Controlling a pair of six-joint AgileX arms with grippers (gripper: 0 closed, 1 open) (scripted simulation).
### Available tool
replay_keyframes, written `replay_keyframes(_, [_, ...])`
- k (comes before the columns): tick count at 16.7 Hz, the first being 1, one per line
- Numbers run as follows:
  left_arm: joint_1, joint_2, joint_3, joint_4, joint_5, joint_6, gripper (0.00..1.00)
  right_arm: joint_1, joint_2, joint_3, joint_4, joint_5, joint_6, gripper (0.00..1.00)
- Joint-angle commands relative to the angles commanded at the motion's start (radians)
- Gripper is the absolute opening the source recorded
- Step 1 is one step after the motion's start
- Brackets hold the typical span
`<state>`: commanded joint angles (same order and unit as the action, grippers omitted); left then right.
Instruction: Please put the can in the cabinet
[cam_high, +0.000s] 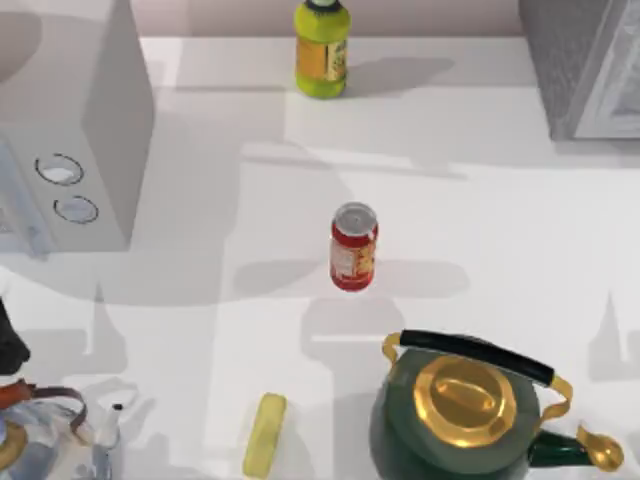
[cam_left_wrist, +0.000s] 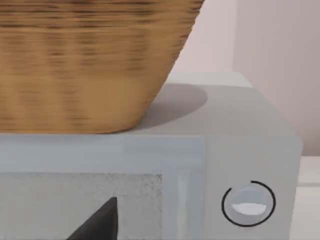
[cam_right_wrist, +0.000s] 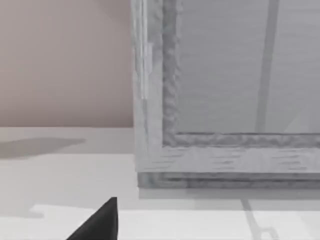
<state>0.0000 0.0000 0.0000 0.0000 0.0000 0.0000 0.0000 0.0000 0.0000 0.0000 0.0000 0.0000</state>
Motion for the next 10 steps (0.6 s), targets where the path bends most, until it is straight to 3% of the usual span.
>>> replay_keyframes(5, [0.000, 0.000, 0.000, 0.000, 0.000, 0.000, 1.00, 0.034, 0.062, 0.041, -0.015, 0.023, 0.023, 1.00])
replay_keyframes(10, [0.000, 0.000, 0.000, 0.000, 0.000, 0.000, 1.00, 0.181, 0.367, 0.226, -0.074, 0.123, 0.140, 1.00])
